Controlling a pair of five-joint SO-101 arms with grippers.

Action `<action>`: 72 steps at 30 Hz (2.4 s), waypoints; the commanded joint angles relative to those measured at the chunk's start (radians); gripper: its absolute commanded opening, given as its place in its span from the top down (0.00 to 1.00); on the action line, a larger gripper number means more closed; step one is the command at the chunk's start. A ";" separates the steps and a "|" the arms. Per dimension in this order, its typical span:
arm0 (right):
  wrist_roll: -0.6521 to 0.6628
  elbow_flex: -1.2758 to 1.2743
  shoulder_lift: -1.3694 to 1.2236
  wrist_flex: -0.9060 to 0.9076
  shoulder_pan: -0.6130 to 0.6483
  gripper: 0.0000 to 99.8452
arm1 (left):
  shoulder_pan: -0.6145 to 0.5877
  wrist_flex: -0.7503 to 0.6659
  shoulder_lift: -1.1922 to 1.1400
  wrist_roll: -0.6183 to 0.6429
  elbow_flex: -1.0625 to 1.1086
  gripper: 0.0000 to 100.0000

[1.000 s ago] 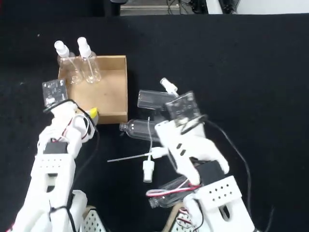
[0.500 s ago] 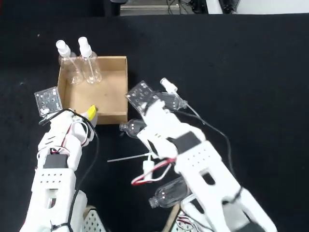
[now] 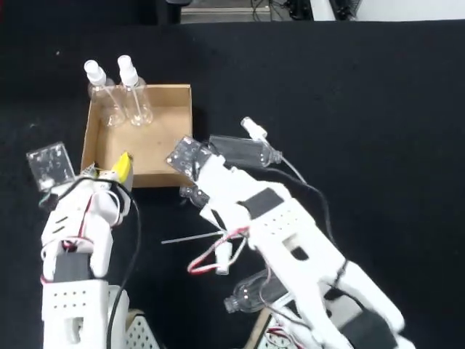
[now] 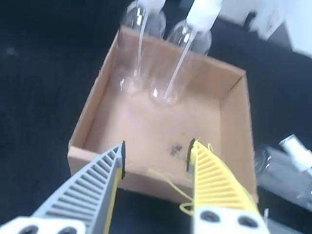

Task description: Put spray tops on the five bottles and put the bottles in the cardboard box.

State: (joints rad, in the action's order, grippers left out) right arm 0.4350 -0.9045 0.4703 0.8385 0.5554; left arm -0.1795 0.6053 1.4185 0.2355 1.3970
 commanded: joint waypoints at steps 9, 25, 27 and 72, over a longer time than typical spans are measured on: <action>0.107 0.199 -0.283 0.040 0.035 0.68 | -0.008 0.034 0.408 0.005 0.176 0.79; 0.092 0.374 -0.452 0.107 -0.063 0.99 | -0.008 0.034 0.399 0.005 0.182 0.79; 0.058 0.386 -0.364 0.180 -0.091 0.99 | -0.008 0.034 0.399 0.005 0.182 0.79; -0.701 0.248 -0.067 0.282 -0.592 0.98 | 0.371 0.104 0.365 -0.241 0.209 0.78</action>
State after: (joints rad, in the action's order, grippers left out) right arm -0.2463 -0.7173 0.3936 1.1086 -0.1089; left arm 0.1734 0.7050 1.8052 0.0008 1.6640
